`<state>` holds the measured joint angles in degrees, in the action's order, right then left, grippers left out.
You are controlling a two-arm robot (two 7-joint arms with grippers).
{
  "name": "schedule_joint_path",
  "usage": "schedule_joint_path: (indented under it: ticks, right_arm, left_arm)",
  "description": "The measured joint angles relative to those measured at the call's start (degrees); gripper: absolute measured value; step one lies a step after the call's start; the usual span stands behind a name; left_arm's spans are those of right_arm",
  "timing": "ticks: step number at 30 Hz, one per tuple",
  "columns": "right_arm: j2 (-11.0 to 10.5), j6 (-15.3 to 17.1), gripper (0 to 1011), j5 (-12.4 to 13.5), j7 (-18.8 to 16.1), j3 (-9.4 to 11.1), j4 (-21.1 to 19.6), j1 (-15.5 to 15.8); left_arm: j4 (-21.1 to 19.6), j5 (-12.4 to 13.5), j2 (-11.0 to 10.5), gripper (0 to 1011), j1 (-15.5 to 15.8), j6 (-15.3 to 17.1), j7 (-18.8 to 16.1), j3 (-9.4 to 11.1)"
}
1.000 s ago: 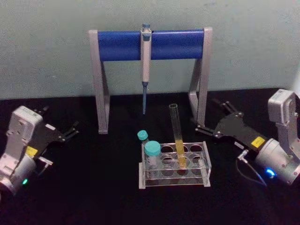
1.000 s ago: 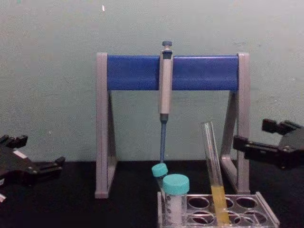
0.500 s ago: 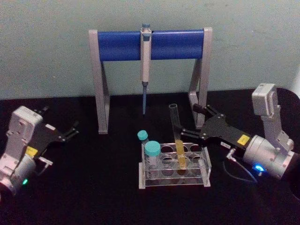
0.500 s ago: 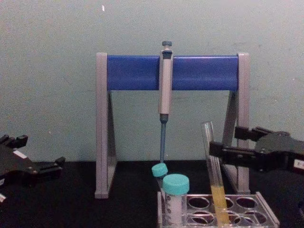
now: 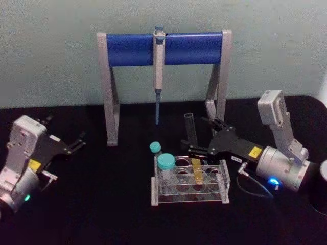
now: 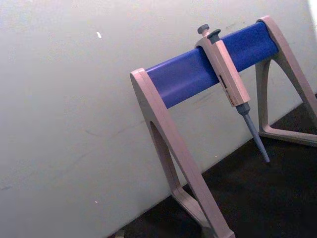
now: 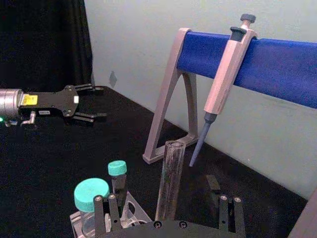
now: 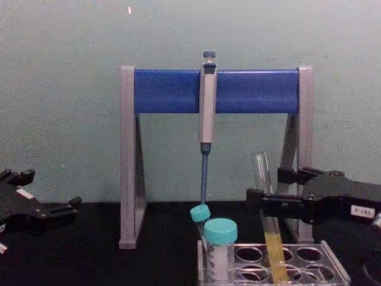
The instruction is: Pick up the test tube from the test tube rack, shake it, then place it back into the test tube rack.
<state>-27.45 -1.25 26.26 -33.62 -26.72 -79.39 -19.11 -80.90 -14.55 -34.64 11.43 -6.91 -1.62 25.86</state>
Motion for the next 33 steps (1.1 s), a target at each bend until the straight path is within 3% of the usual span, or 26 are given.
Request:
schedule_joint_path:
  ticks: [33]
  right_arm:
    - [1.6,1.8,1000,-0.1,0.9,0.0,1.9,-1.3]
  left_arm:
    - [0.0,0.0,0.0,1001,0.0,0.0,0.0,0.0]
